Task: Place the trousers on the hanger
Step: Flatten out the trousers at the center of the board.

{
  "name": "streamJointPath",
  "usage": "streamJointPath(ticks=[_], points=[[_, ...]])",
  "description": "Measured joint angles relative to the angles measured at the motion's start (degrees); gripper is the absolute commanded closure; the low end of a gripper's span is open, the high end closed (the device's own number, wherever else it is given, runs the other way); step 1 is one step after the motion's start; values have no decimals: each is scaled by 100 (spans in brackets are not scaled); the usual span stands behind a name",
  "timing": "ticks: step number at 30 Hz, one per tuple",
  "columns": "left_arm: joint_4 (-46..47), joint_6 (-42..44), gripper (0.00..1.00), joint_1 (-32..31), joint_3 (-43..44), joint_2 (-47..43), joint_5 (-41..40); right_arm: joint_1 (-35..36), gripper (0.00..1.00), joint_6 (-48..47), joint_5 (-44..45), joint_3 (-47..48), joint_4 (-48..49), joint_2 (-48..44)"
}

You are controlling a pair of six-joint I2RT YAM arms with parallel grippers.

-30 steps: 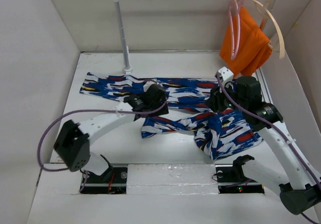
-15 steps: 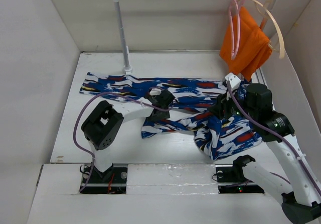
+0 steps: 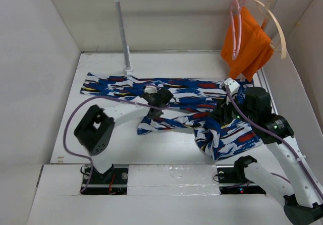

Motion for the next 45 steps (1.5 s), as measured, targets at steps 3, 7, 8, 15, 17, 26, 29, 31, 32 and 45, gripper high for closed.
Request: streamJointPath(ticks=[3,7,8,15,17,26,29,31,32,45], points=[[-466,-52,100,90,39,-911,-315,0,56,0,0,-28,7,4],[-852,-90,100,398,439,-2511,-807,0,56,-2,0,-214,63,9],[-903,-111,100,516,535,-2879,-955,0,55,-2,-2,-299,72,15],[-1405,-192,100,1919,199,-4752,-1869,0,55,-9,-72,-826,94,122],[-1432,-203,100,2343,-304,-5209,-1996,0,55,-52,-105,-892,98,181],[-2120,-1521,100,2949,-2022,-6819,-2127,0,48,-280,-251,-1185,177,363],[-2686,-1965,100,2949,-1965,-7285,-2061,0,46,-358,-243,-1231,125,457],[-3056,-2072,100,2949,-1661,-7436,-2052,0,45,-393,-245,-1231,125,496],[-3209,-2068,100,2949,-1453,-7464,-2068,0,45,-409,-258,-1231,129,518],[-3692,-1742,86,3012,98,-7775,-2304,0,37,-564,-662,-1453,267,1215]])
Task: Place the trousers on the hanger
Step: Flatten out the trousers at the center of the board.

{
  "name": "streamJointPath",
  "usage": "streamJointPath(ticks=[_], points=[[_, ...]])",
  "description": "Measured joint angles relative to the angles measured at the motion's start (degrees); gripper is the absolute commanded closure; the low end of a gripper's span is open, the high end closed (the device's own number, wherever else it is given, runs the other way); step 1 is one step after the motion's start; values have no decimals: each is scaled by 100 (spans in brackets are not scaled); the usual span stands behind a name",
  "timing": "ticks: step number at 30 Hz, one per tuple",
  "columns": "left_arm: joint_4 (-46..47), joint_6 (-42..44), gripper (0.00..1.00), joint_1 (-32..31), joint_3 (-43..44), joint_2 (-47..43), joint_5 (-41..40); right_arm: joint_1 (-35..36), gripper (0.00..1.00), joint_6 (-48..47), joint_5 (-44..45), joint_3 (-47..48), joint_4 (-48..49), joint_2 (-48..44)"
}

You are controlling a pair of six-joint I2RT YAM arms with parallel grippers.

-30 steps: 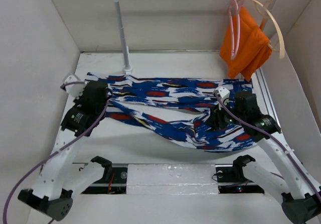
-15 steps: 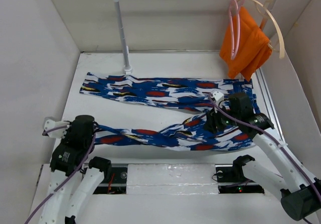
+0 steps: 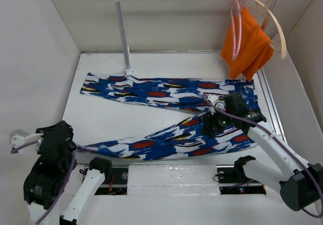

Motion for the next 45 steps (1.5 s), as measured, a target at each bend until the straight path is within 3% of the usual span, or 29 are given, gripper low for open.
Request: streamJointPath(ticks=[4,6,8,9,10,11,14,15,16,18,23,29,36,45], points=[[48,271,85,42,664,-2,-251,0,38,13,-13,-72,149,61],[76,321,80,68,684,-26,-299,0,39,33,-15,-118,238,136],[107,385,75,72,507,-57,-293,0,58,59,-2,-157,304,221],[164,439,62,76,334,-74,-264,0,77,76,0,-168,365,258],[243,544,56,76,133,-76,-192,11,94,114,-4,-181,468,304],[385,682,55,76,-105,-55,-48,28,96,149,-17,-184,575,380],[710,1099,54,76,-584,417,498,321,76,236,39,-168,1012,787],[841,1198,54,76,-619,732,667,516,55,227,76,-122,1139,1001],[1008,1276,54,74,-621,1054,828,756,48,199,105,-2,1207,1263],[1460,1458,54,74,-662,1508,1147,1250,39,85,122,350,1447,1902],[2389,1864,54,74,-826,1797,1768,2079,37,-304,-151,1655,1978,3628],[2855,2302,55,74,-531,1917,2124,2568,43,-616,-175,2756,2100,5333],[3101,2618,55,74,-581,1915,2433,2745,100,-754,-492,2944,2144,5720],[3314,2935,54,74,-675,2092,2704,2463,100,-323,-535,3418,1985,5974]])
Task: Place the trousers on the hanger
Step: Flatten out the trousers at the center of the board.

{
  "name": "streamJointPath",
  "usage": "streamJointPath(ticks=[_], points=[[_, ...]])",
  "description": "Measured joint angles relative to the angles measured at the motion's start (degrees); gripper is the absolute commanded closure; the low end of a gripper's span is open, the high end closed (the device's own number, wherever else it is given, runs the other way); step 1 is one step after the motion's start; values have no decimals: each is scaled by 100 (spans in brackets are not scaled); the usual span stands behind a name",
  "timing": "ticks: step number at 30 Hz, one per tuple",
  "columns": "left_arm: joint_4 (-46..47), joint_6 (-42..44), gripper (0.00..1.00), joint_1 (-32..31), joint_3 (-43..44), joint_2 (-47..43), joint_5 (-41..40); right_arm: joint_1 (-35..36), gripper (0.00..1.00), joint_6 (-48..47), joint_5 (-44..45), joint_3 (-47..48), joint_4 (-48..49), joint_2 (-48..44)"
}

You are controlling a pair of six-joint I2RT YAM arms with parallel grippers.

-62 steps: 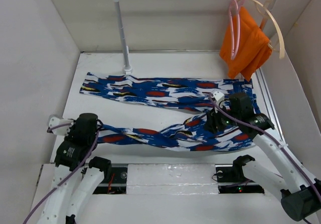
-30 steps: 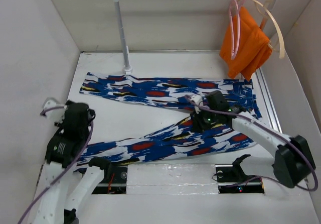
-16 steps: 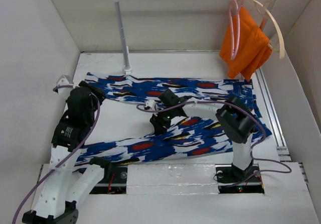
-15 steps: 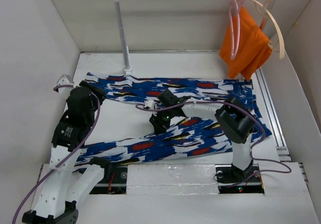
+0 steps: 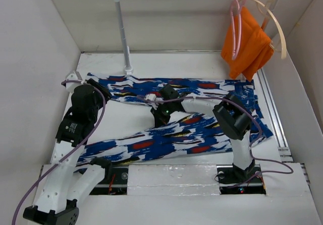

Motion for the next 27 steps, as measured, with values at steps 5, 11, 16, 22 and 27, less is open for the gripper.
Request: streamJointPath(ticks=[5,11,16,22,27], points=[[39,94,47,0,-114,302,13,-651,100,752,457,350,492,0],[15,50,30,0,-549,632,-203,-1071,44,1257,861,669,857,-4],[-46,-315,32,0,-1049,730,-605,-960,44,1364,774,437,866,-354],[-494,-1274,41,369,-1628,1075,-708,-863,100,1224,874,-332,649,-1998],[-564,-1508,46,1683,-1803,1001,-109,-863,88,1255,1099,-1711,673,-4146]])
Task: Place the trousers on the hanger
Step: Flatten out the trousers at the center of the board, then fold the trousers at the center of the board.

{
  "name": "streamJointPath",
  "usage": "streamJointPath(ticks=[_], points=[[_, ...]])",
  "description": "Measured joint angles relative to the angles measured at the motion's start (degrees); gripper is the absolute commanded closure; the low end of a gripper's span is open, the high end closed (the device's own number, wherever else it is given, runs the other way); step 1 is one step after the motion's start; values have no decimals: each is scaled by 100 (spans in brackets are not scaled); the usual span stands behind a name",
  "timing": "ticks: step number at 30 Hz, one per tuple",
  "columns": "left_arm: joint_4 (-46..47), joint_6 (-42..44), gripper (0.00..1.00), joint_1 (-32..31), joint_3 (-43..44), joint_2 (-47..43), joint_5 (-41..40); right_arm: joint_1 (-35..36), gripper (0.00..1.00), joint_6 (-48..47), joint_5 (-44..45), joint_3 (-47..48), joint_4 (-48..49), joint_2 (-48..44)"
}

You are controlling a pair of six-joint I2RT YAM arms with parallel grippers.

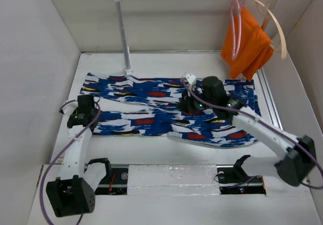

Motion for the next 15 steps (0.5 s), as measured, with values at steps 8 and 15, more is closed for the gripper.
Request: streamJointPath(ticks=[8,15], points=[[118,151,43,2787,-118,398,1274,37,57,197,234,-1746,-857,-2337],[68,238,32,3797,-170,872,1593,-439,55,127,153,-1893,-1471,-3003]])
